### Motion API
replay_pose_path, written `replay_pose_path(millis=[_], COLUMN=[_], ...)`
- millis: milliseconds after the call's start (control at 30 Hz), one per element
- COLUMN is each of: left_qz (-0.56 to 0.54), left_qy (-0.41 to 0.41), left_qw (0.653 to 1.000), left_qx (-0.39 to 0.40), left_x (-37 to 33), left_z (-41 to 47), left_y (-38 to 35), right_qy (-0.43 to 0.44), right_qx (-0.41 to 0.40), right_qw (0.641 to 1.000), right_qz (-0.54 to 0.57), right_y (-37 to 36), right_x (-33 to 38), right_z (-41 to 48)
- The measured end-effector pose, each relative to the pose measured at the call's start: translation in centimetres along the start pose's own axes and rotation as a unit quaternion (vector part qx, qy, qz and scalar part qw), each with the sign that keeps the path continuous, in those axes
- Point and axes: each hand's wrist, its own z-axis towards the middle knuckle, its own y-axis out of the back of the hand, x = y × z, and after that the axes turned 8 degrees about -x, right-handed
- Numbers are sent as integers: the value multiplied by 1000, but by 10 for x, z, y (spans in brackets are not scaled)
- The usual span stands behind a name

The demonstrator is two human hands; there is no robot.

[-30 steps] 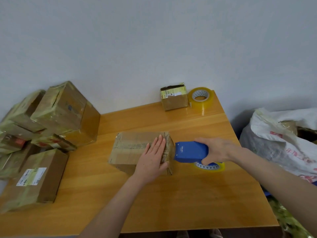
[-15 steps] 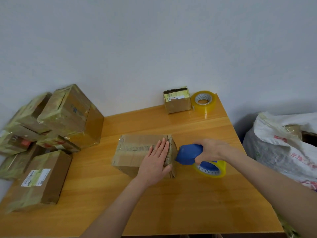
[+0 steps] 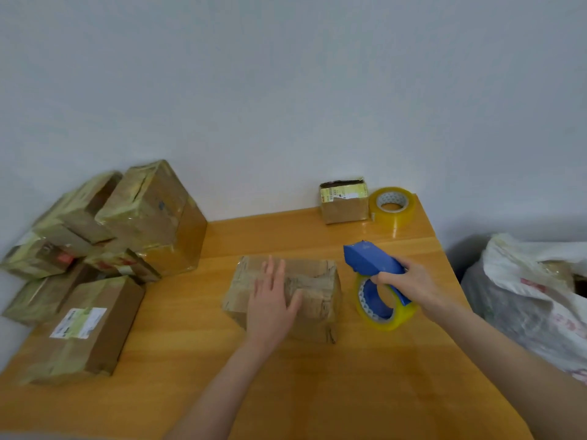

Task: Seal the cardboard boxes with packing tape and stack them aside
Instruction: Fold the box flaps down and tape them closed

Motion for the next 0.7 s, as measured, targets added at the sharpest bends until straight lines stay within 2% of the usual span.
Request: replay_pose_path(millis=[67, 133, 200, 300, 367, 433, 533, 633, 700], left_qz=[90, 123, 138, 161, 137, 94, 109, 119, 105], left_qy=[89, 136, 124, 72, 46, 46, 30, 9, -45], left_qw=[990, 976, 973, 976, 983, 984, 976, 976, 972], left_qx=[54, 117, 138, 124, 117, 146, 185, 184, 205], left_x=[30, 50, 53, 40, 18, -13, -46, -43, -31], left_z=[6, 10, 12, 10, 4, -2, -6, -1, 5], left_y=[7, 10, 8, 9, 10, 7, -3, -6, 0], right_qy=[9, 29, 44, 65, 67, 60, 56, 58, 61], right_qx=[-25, -41, -42, -40, -50, -54, -46, -36, -37], right_qw=[999, 998, 998, 997, 996, 996, 997, 997, 997], right_qz=[25, 34, 31, 7, -12, -27, -33, -29, -23], right_y=[-4, -9, -16, -26, -28, -29, -27, -18, -8], right_x=[9, 18, 26, 34, 35, 37, 42, 46, 52], right_z=[-1, -2, -1, 1, 5, 6, 5, 3, -2])
